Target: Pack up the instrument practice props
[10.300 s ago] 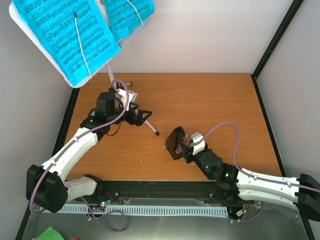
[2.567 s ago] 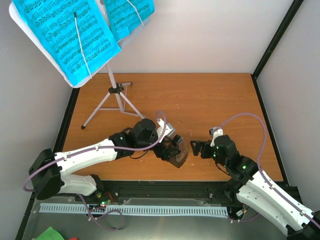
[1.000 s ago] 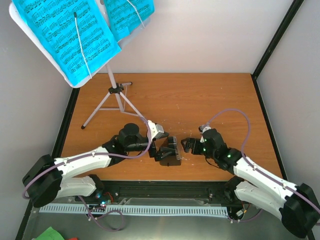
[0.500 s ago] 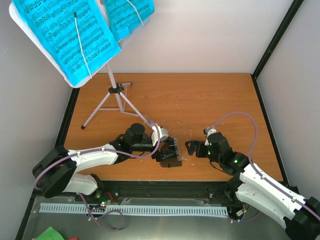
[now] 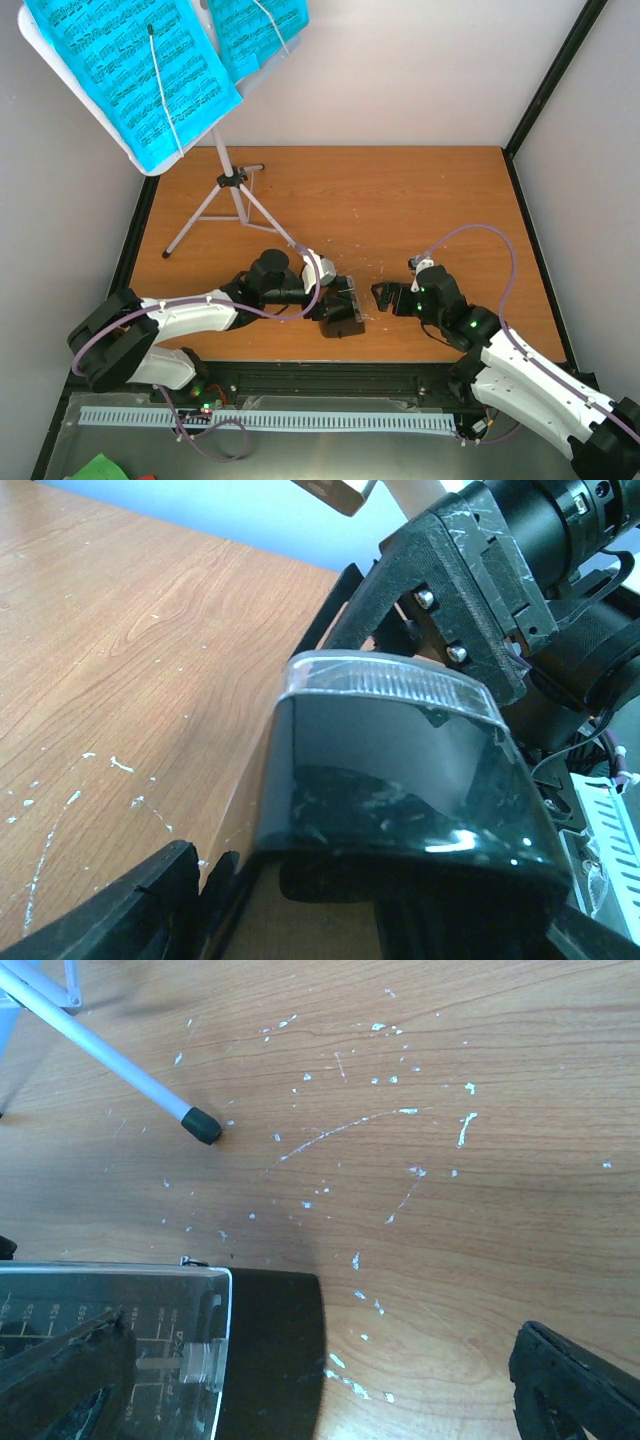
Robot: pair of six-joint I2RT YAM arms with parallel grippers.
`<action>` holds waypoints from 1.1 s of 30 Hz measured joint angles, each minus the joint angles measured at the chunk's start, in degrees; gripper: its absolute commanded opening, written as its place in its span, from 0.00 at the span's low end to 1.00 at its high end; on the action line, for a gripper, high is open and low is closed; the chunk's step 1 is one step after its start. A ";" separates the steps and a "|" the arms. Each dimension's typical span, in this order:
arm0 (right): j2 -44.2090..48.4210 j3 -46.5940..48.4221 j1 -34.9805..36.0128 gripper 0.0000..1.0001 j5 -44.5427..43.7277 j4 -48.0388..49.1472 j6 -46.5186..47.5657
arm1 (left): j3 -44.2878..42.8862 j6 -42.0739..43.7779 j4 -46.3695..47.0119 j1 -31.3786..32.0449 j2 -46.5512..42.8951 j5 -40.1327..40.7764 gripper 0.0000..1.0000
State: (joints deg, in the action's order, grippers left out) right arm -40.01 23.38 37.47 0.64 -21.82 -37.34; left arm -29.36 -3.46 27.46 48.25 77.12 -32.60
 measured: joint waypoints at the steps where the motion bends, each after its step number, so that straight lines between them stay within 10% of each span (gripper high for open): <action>1: 0.15 0.00 0.00 1.00 0.00 -0.20 0.00 | 0.13 -0.02 0.09 0.00 -0.09 0.11 0.53; 24: 2.71 -5.62 0.44 0.95 13.49 12.37 5.42 | -0.55 -10.64 -7.82 -7.87 -5.44 14.58 0.44; 33: -5.42 -8.81 15.19 0.92 6.19 21.90 9.18 | -4.22 -11.15 -11.98 -9.35 -3.61 11.15 0.43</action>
State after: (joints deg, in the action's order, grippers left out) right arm -45.43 14.57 52.66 6.83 0.08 -28.16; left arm -33.58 -14.61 15.49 38.89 73.52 -21.45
